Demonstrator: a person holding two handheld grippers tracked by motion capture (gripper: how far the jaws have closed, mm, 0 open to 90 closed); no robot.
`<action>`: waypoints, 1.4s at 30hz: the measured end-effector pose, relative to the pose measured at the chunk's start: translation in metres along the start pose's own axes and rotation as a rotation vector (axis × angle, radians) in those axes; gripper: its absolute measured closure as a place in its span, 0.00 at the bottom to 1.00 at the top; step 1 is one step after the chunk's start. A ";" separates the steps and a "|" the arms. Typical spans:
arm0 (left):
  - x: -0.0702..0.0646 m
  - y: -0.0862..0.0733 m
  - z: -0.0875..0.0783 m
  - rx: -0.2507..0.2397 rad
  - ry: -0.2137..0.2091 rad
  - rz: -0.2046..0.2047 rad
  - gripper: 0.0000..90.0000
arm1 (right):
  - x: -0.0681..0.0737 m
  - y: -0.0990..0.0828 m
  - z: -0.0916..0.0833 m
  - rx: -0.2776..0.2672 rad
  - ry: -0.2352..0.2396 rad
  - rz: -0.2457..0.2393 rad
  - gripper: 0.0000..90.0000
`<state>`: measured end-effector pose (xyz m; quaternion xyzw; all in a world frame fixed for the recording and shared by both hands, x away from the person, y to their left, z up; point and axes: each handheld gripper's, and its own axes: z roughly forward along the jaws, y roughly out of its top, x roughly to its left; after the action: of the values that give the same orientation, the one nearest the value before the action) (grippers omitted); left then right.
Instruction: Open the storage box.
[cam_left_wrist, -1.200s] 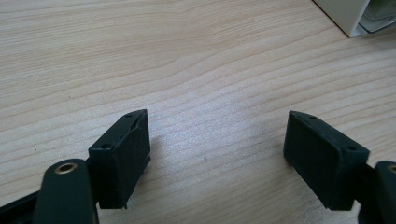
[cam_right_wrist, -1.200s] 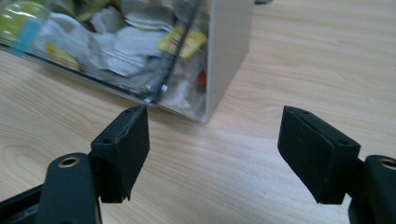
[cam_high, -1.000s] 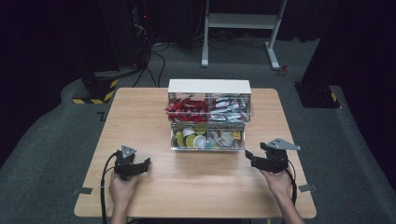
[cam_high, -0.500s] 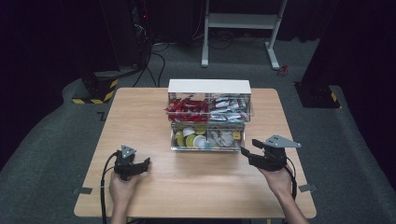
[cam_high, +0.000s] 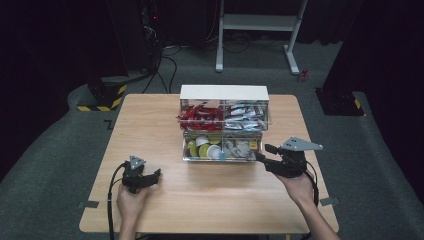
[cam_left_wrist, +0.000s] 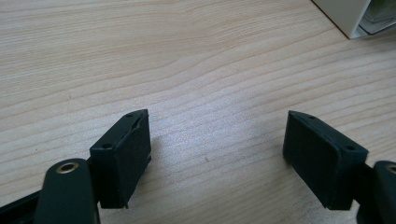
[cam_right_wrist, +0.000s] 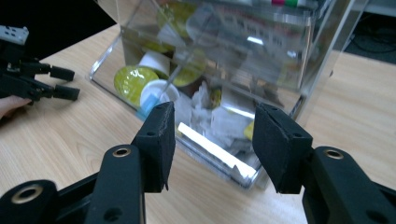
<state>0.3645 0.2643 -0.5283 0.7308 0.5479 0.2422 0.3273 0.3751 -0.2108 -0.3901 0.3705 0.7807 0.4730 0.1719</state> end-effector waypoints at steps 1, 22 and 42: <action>0.000 0.000 0.000 -0.001 0.002 0.001 0.26 | 0.000 0.003 -0.001 -0.004 0.004 -0.001 0.54; -0.001 0.000 0.000 -0.001 0.005 0.003 0.26 | 0.011 0.050 0.000 0.004 -0.047 -0.070 0.52; -0.001 0.000 0.000 -0.001 0.004 0.003 0.26 | 0.006 0.070 0.021 -0.002 -0.101 -0.075 0.60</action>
<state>0.3645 0.2637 -0.5284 0.7308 0.5475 0.2444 0.3261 0.4132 -0.1745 -0.3393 0.3642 0.7838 0.4477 0.2293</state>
